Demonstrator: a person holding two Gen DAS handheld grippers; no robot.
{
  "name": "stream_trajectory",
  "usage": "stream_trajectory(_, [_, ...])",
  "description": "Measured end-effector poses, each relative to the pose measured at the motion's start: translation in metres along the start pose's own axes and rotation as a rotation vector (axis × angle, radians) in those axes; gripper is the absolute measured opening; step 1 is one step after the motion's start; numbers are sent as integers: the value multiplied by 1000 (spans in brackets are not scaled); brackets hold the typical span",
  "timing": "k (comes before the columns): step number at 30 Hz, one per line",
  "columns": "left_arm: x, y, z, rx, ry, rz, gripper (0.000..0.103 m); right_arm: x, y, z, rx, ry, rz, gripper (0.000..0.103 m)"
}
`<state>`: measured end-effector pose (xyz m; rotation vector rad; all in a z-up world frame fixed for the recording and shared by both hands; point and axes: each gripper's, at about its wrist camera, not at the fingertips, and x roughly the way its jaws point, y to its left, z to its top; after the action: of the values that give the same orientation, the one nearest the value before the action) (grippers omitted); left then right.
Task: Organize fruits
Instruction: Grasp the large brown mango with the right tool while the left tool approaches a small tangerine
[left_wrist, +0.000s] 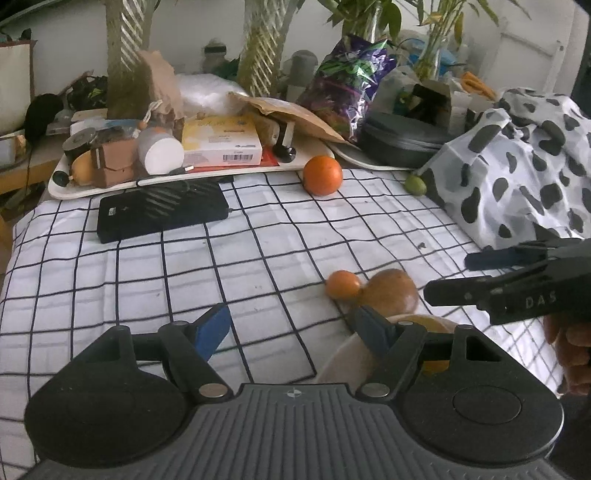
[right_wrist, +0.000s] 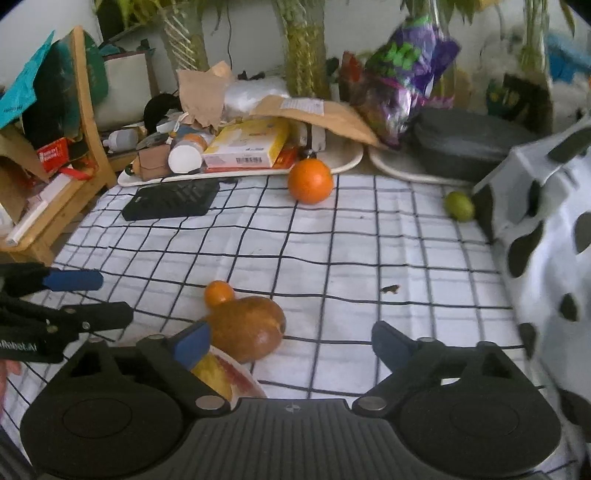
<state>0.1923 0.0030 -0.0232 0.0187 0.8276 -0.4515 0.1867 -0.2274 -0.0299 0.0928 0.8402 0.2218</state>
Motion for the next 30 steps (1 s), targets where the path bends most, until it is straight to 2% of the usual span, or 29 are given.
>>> stream_trajectory(5, [12,9,6,-17,3,5,74,23,-21,9,165,69,128,77])
stream_trajectory(7, [15,12,8,-30,-1,-2,74,32,-29,10,244,99,176,65])
stream_trajectory(11, [20,17,10,-46,2,-3,74,47,-41,10,359,139,247,54])
stream_trajectory(13, [22,18,10,-51,9,-1,74,50,-44,8,406,146,290,43])
stream_trajectory(17, [24,17,10,-46,11,-7,74,50,-50,5,473,149,317,40])
stream_trajectory(22, [25,13,10,-32,14,-11,74,38,-61,9,465,97,240,39])
stream_trajectory(27, [26,13,10,-39,15,-9,74,26,-70,15,394,42,87,39])
stream_trajectory(30, [26,13,11,-41,14,-13,74,27,-69,16,359,40,74,41])
